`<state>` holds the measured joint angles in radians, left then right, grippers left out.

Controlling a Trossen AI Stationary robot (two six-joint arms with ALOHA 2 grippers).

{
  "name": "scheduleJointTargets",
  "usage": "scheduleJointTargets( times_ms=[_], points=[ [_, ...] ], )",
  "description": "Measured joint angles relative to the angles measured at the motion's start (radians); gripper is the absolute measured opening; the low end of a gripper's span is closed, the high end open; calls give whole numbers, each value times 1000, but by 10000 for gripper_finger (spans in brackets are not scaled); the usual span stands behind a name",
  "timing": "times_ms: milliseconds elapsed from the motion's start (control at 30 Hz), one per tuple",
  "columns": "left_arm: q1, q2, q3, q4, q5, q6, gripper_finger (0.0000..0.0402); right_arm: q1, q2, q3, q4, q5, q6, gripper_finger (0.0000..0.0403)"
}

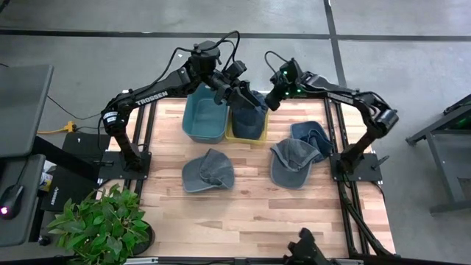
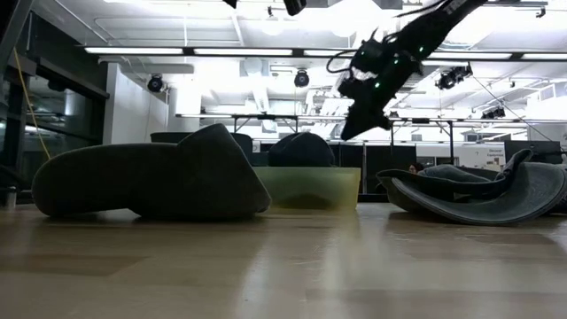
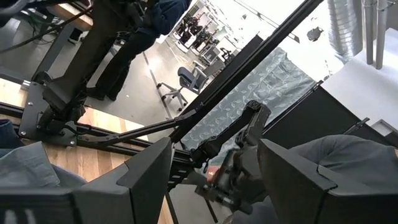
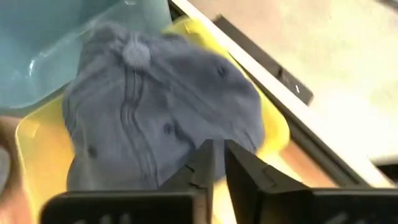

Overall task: Pick & Place hat
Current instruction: Put the blue cap into the yellow bin

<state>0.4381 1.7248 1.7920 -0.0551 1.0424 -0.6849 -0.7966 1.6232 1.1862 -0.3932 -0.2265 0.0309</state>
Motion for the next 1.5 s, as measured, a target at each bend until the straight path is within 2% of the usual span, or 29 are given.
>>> scheduleJointTargets(
  times_ms=[167,333,533,667,867,1033,1167,1500],
  points=[
    [0,0,0,0,0,2,236,-11,-78,0,-221,64,46,96],
    [0,0,0,0,-2,7,236,-15,-107,0,-432,95,178,164],
    [0,0,0,0,-2,8,236,41,-106,0,-605,149,276,212],
    [0,0,0,0,-2,10,236,106,-106,0,-622,242,334,220],
    [0,0,0,0,3,26,236,204,-89,-5,-634,319,461,221],
    [0,0,0,0,22,26,236,257,-55,-65,-638,340,590,221],
    [0,0,0,0,27,26,236,281,-40,-132,-627,397,674,221],
    [0,0,0,0,43,26,236,297,-40,-245,-411,311,707,221]
  ],
)
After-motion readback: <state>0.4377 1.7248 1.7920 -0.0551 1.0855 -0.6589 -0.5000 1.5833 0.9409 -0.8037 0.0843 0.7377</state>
